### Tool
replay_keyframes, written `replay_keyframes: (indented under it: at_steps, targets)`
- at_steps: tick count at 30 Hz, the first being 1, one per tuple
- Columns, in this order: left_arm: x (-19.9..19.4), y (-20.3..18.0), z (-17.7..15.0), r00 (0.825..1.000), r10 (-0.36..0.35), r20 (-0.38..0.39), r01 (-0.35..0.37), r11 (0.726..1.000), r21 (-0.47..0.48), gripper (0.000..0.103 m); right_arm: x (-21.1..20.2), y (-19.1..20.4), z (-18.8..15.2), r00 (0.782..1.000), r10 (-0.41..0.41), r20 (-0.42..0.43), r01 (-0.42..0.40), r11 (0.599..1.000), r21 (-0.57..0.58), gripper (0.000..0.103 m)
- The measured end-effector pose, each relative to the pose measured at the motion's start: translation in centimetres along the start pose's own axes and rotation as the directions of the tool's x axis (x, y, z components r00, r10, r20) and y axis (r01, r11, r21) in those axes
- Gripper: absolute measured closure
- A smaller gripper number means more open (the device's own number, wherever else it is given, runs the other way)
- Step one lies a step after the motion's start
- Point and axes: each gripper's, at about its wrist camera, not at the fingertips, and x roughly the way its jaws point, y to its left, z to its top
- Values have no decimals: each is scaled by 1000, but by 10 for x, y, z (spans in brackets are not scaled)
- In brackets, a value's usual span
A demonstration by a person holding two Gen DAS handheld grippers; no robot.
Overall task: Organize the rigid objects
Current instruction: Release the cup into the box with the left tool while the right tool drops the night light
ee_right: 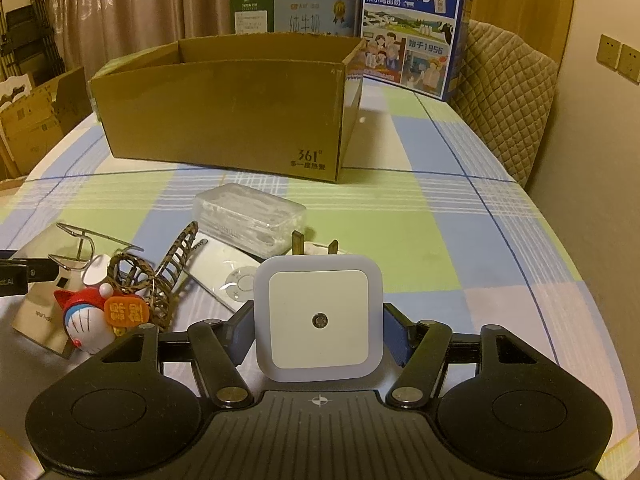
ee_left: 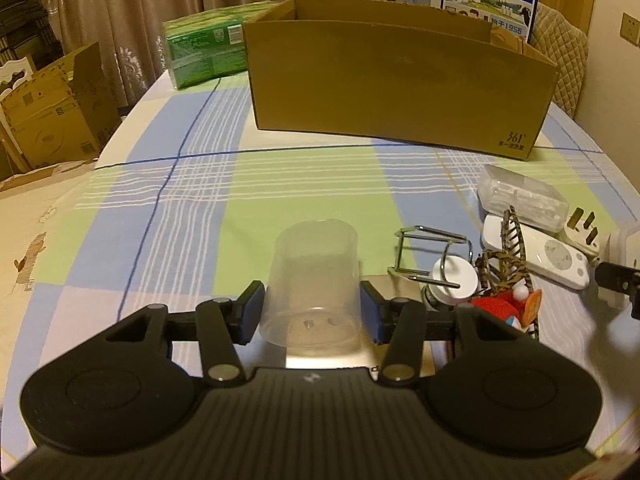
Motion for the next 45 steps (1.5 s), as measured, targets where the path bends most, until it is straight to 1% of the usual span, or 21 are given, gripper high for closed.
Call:
replay_keyframes:
  at_steps: [12, 18, 22, 24, 31, 33, 36, 40, 45]
  targets:
    - [-14, 4, 8, 1000, 1, 26, -1, 1000, -14, 58, -11, 1, 5, 999, 20, 29, -20, 1000, 11, 41]
    - [-24, 7, 26, 999, 3, 47, -2, 1000, -16, 58, -18, 6, 24, 997, 57, 53, -57, 998, 0, 41]
    - [-28, 8, 48, 998, -3, 70, 4, 1000, -9, 58, -19, 6, 52, 993, 83, 81, -82, 997, -17, 41]
    - [-29, 6, 63, 996, -11, 83, 11, 1000, -1, 58, -19, 3, 74, 990, 103, 95, -102, 995, -15, 41]
    - [-27, -5, 134, 985, -34, 168, 29, 999, 33, 58, -10, -1, 161, 975, 140, 173, -136, 990, -34, 41]
    - [-22, -9, 156, 981, -39, 190, 32, 999, 42, 58, -3, -2, 188, 971, 144, 193, -141, 990, -33, 41]
    - [-12, -14, 187, 975, -45, 217, 33, 998, 59, 58, 14, 0, 217, 969, 142, 201, -136, 990, -43, 41]
    - [8, -21, 217, 972, -64, 224, 48, 996, 75, 58, 45, 0, 239, 975, 141, 171, -137, 990, -33, 41]
    - [40, -30, 232, 977, -76, 200, 58, 994, 94, 58, 82, -6, 241, 985, 131, 112, -132, 991, -6, 41]
